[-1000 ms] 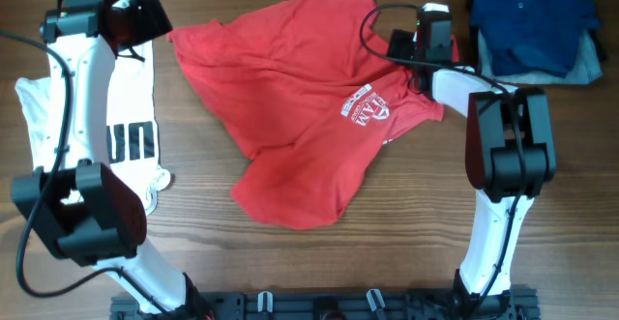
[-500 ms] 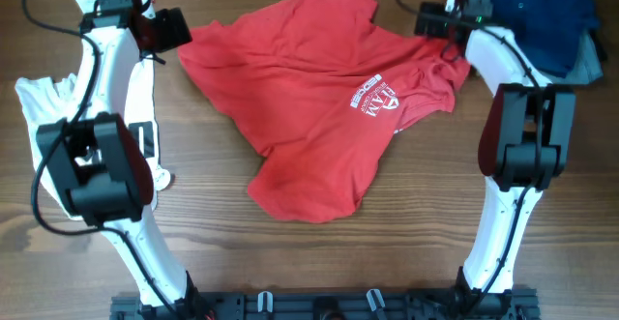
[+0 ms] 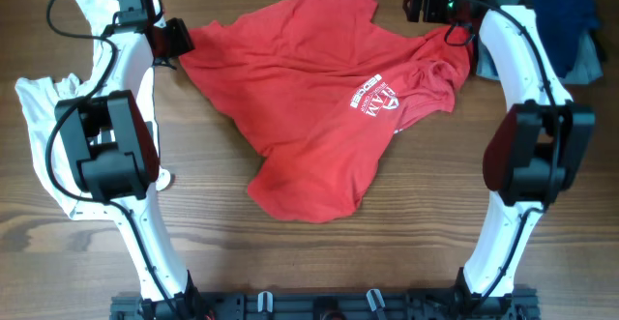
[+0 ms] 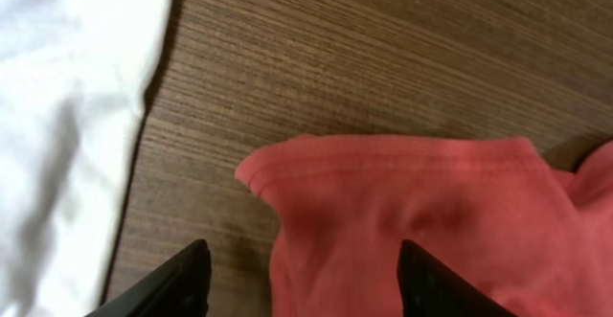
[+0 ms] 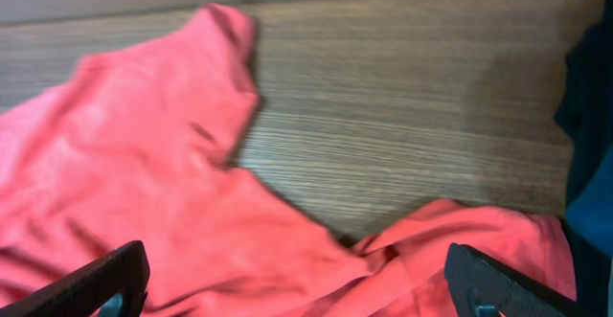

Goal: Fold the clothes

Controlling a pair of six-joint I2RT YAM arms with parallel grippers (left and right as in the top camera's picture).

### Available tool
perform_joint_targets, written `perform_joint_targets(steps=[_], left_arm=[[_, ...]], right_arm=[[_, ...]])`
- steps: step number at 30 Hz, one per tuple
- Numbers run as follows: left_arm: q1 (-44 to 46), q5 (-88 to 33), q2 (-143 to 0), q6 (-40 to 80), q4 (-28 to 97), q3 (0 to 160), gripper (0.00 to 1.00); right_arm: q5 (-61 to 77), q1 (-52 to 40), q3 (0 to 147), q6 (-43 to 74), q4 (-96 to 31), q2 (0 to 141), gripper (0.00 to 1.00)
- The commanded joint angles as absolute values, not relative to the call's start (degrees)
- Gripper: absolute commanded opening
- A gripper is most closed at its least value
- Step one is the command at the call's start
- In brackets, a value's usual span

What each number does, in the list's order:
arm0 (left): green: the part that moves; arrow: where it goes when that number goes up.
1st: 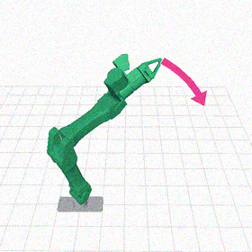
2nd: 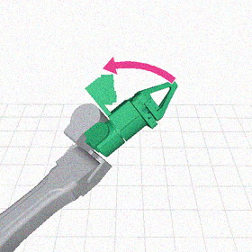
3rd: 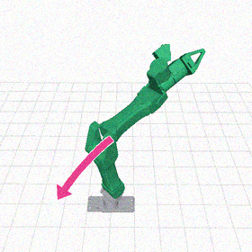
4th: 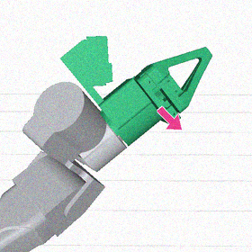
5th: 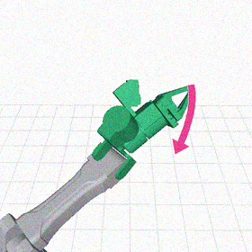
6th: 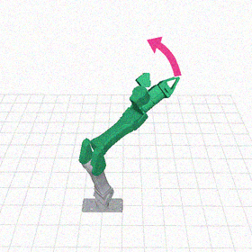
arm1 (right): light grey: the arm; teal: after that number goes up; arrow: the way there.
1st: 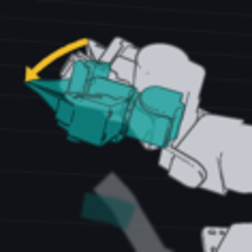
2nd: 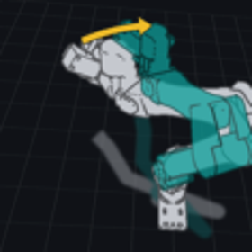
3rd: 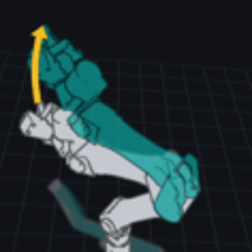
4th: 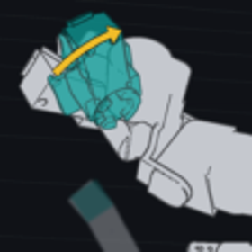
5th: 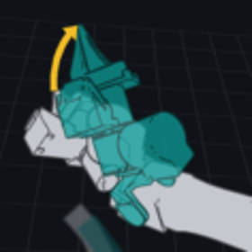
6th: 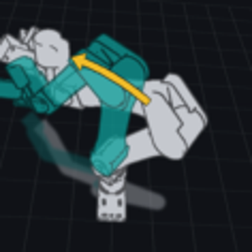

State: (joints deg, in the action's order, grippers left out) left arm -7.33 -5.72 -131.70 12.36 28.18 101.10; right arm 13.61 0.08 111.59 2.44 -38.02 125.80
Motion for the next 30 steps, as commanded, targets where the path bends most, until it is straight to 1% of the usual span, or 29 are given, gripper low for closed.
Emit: perform_joint_targets(steps=[1, 4, 5, 6, 7, 8, 9, 10, 14, 15, 19, 23, 27, 30], left_arm=[[-7.14, -6.2, -133.75, 15.7, 26.28, 101.14, 0.61], [-7.14, -6.17, -134.54, 15.68, 24.51, 101.14, 0.61], [-7.14, -6.15, -134.76, 15.68, 23.86, 101.14, 0.6], [-7.14, -6.13, -134.8, 15.66, 23.2, 101.14, 0.55], [-7.14, -6.11, -134.82, 15.64, 22.33, 101.14, 0.48], [-7.14, -6.13, -134.82, 15.42, 21.78, 101.14, 0.44], [-7.14, -6.11, -134.82, 15.42, 21.34, 101.14, 0.38], [-7.14, -6.13, -134.82, 15.42, 20.67, 101.14, 0.34], [-7.14, -5.5, -134.8, 15.22, 20.53, 101.16, 0.04], [-7.14, -5.5, -134.67, 15.22, 20.97, 101.16, 0.04], [-7.42, -4.99, -132.73, 12.36, 23.51, 101.16, 0.04], [-7.79, 1.1, -127.44, 12.01, 28.67, 101.16, 0.04], [-7.94, 4.99, -121.73, 9.19, 33.76, 101.16, 0.04], [-8.16, 9.85, -118.74, 9.21, 37.8, 101.16, 0.04]], right_arm=[[18.35, -0.54, 113.03, 1.56, -39.7, 123.11, 0.98], [19.75, -0.58, 112.99, 1.63, -41.56, 123.11, 0.91], [19.84, -0.58, 112.99, 1.58, -42.13, 123.11, 0.86], [19.84, -0.71, 112.99, 1.58, -42.81, 123.11, 0.79], [19.99, -0.86, 112.99, 1.63, -43.29, 123.11, 0.7], [20.12, -1.08, 112.99, 1.63, -43.81, 123.11, 0.67], [20.23, -1.28, 112.97, 1.65, -44.36, 123.11, 0.63], [20.23, -1.52, 112.97, 1.65, -44.84, 123.11, 0.6], [20.23, -2.87, 112.97, 1.65, -46.85, 123.11, 0.48], [20.23, -3.33, 112.97, 1.65, -47.18, 123.11, 0.47], [21.43, -4.36, 112.99, 1.72, -48.05, 122.93, 0.46], [23.27, -4.62, 112.99, 1.87, -50.06, 122.72, 0.46], [23.68, -4.67, 112.99, 3.05, -52.4, 122.72, 0.46], [24.08, -4.69, 112.99, 2.85, -53.95, 122.72, 0.44]])
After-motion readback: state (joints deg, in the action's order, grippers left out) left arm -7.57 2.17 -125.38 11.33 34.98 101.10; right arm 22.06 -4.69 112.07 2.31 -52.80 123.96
